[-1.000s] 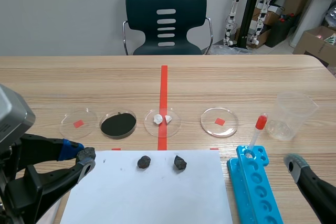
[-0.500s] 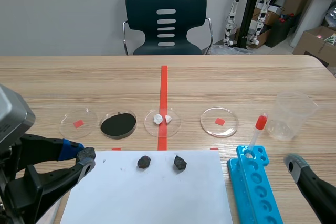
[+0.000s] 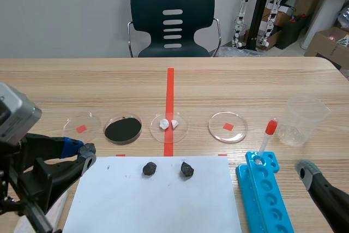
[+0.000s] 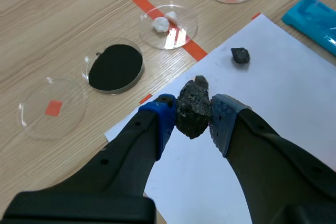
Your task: Put the mineral in the empty petri dish
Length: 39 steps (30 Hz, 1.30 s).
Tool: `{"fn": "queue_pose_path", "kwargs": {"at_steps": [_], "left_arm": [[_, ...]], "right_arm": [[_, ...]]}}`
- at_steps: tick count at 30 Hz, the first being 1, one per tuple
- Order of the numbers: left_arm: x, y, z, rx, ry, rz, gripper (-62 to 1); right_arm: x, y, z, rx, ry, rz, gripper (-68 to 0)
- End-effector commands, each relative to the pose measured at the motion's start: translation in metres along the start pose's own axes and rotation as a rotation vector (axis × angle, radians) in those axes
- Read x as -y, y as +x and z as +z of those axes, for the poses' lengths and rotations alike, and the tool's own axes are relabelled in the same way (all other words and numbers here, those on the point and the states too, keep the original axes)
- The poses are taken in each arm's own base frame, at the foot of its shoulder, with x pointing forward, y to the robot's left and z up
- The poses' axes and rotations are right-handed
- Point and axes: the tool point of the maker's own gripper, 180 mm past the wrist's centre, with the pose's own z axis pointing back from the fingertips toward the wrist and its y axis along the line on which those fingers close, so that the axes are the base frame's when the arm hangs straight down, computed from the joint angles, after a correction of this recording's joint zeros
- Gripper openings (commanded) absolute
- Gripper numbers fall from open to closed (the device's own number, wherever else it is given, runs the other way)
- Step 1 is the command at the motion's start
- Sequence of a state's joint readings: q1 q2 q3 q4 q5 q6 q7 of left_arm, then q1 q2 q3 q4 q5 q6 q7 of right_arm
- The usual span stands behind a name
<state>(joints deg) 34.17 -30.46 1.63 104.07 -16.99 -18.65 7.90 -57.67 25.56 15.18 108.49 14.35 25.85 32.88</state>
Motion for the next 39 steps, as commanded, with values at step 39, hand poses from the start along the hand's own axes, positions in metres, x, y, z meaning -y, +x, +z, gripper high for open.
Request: {"fn": "queue_pose_path", "kwargs": {"at_steps": [39], "left_arm": [[-0.139, 0.002, -0.11, 0.157, 0.459, 0.318, -49.3]], "right_arm": [[0.001, 0.009, -0.003, 0.029, 0.003, 0.008, 0.4]]}}
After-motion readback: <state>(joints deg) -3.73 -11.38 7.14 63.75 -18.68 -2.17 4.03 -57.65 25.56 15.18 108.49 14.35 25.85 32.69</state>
